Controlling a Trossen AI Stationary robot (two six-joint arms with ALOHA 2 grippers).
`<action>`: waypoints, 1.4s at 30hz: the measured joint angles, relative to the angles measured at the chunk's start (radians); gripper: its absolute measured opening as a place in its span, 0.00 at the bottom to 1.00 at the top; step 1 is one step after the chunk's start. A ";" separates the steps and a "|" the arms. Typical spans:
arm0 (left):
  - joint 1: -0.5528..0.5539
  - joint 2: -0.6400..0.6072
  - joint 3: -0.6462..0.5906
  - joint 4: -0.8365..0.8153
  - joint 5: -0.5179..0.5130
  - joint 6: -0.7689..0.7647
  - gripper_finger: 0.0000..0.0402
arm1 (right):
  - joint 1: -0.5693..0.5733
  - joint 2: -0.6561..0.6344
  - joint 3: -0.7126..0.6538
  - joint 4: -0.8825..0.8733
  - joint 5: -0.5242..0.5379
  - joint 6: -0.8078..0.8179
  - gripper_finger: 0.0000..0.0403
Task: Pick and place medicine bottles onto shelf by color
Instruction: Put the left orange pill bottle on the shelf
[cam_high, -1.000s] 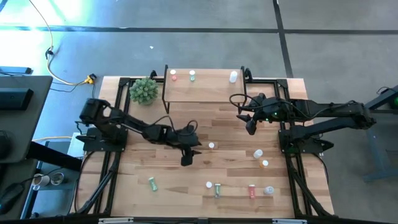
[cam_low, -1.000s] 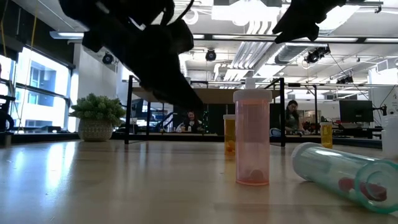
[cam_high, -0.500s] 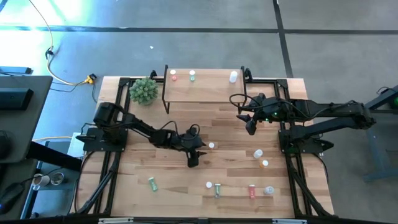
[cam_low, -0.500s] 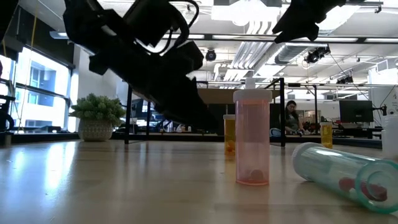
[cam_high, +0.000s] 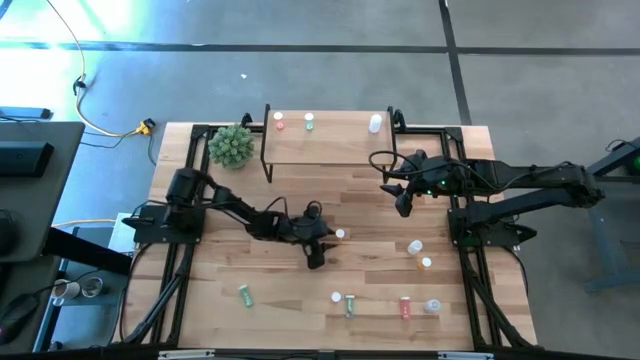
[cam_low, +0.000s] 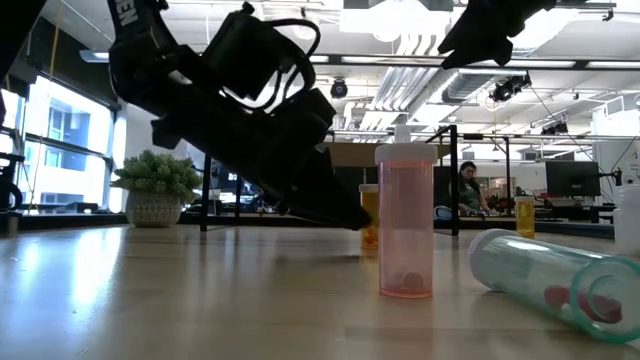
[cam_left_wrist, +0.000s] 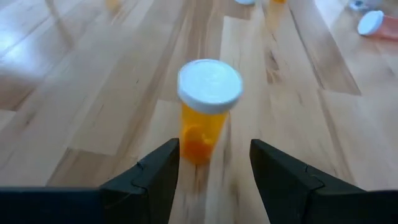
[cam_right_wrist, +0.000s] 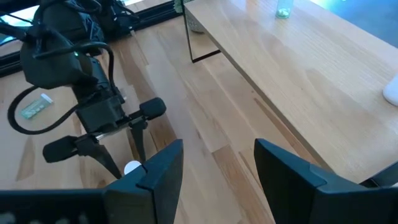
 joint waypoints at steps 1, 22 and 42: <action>0.003 0.005 0.000 0.014 0.000 0.000 0.46 | 0.000 0.000 0.000 0.000 0.000 0.000 0.47; 0.029 0.094 0.046 0.072 0.031 -0.004 0.43 | 0.000 0.000 0.000 0.002 0.001 0.000 0.47; 0.033 0.091 0.046 0.070 0.049 0.012 0.24 | 0.000 0.000 0.000 0.048 -0.022 0.029 0.47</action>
